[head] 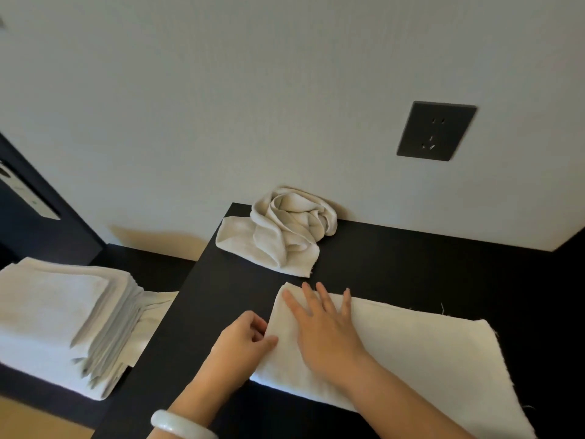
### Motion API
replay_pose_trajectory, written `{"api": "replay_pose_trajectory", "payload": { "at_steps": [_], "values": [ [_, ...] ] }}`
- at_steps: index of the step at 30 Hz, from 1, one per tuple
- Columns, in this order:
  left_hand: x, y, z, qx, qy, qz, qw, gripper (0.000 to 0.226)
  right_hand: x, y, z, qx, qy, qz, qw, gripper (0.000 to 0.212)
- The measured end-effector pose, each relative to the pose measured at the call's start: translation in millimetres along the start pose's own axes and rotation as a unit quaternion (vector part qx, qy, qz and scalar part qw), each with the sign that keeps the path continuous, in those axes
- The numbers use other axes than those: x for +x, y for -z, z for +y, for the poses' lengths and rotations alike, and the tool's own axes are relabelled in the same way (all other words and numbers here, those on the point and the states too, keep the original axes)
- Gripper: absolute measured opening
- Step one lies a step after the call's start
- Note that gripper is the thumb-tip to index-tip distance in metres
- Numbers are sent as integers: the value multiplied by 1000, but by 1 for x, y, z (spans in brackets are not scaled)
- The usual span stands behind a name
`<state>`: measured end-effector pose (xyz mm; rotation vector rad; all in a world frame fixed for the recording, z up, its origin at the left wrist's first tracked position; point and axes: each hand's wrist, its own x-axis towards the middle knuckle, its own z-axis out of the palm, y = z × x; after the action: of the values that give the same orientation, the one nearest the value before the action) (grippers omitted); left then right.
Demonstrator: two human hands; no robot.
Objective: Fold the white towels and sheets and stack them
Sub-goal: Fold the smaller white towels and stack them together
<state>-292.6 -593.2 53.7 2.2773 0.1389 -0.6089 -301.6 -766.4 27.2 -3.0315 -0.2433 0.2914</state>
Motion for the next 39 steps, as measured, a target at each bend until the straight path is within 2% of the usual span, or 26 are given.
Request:
{"api": "replay_pose_trajectory", "payload": {
  "at_steps": [2,5,8,11,13,15,17,19,20,21,23,24,26,34,39],
  "values": [
    [-9,-1,-2,-1,-9,23,1000,14,5,-1,-15,-13,-27,-13,999,64],
    [-19,-1,-3,20,-20,40,999,14,2,-12,-22,-32,-59,21,998,63],
    [-29,-3,-8,38,-23,46,998,14,2,-21,-21,-24,-57,53,997,66],
    [-40,-9,-11,57,-62,73,994,11,2,-19,-23,-15,-61,48,997,68],
    [-40,-16,-8,152,-119,128,973,14,2,-19,-24,-11,-62,40,997,67],
    [-36,-23,2,218,-204,181,937,36,3,-16,-23,4,-55,44,997,64],
    [-32,-30,19,177,-244,176,937,47,3,-10,-20,99,-67,87,989,57],
    [-22,-39,30,127,-262,139,947,49,-4,-3,-15,231,-110,161,953,53],
    [-17,-46,32,135,-278,108,945,51,-11,-3,-11,256,-128,182,941,52],
    [-12,-54,31,183,-301,85,932,55,-20,-5,-7,241,-135,184,943,52],
    [-4,-68,19,333,-329,79,880,58,-41,-14,1,141,-115,146,972,55],
    [-2,-72,15,379,-316,86,866,59,-51,-20,8,98,-97,124,983,58],
    [3,-75,10,390,-295,106,866,63,-67,-25,30,62,-99,103,988,61],
    [3,-76,10,380,-290,108,872,65,-134,-32,143,45,-259,101,960,66],
    [3,-77,11,373,-293,105,874,66,-148,-36,170,84,-269,84,956,69]
  ]
}}
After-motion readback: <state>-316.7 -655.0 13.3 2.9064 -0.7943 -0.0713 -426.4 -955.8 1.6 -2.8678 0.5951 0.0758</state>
